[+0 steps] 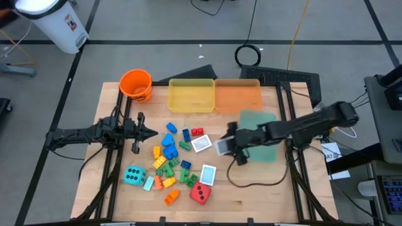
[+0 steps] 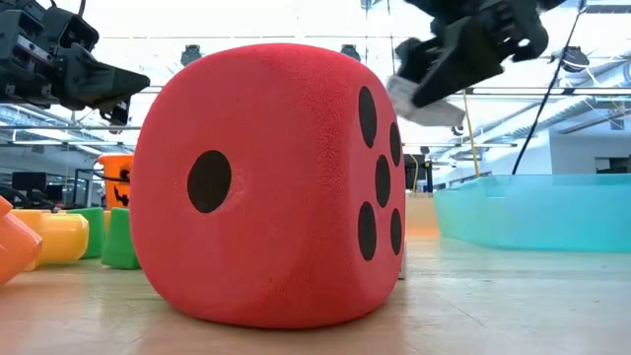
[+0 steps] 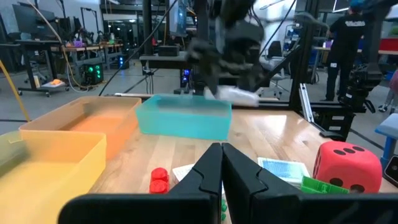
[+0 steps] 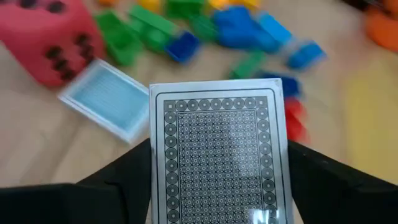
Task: Pick & Place Toys
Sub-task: Put the black deck of cards into the blue bin
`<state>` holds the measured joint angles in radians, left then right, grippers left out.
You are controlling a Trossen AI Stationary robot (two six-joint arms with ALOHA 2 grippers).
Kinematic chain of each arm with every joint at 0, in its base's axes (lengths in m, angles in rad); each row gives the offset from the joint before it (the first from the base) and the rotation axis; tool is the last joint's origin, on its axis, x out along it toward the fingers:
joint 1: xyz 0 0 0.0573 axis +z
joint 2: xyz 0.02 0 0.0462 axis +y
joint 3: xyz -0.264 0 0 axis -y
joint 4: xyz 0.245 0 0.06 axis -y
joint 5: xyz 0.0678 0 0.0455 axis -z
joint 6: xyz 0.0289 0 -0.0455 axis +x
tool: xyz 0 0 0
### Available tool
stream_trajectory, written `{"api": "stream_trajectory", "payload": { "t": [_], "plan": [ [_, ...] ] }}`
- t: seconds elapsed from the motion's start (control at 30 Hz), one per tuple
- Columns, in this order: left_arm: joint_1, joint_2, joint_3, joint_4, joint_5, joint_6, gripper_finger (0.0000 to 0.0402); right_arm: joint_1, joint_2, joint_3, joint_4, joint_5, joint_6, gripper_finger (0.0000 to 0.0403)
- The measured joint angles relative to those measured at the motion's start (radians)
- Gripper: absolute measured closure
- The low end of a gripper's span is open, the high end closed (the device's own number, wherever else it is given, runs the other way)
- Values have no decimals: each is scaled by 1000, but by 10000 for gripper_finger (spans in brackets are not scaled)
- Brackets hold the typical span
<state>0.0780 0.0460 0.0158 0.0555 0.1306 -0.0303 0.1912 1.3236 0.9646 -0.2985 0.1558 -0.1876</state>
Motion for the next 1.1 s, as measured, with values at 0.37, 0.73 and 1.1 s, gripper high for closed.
{"api": "stream_trajectory", "payload": {
  "t": [0.37, 0.73, 1.1],
  "plan": [
    [0, 0, 0, 0, 0, 0, 391, -171, -308, -201, -302, 52, 229, 129],
    [0, 0, 0, 0, 0, 0, 392, -426, -293, -476, -124, 55, 175, 119],
    [0, 0, 0, 0, -1, 0, 391, -458, -280, -488, -81, 207, 187, 50]
  ]
}}
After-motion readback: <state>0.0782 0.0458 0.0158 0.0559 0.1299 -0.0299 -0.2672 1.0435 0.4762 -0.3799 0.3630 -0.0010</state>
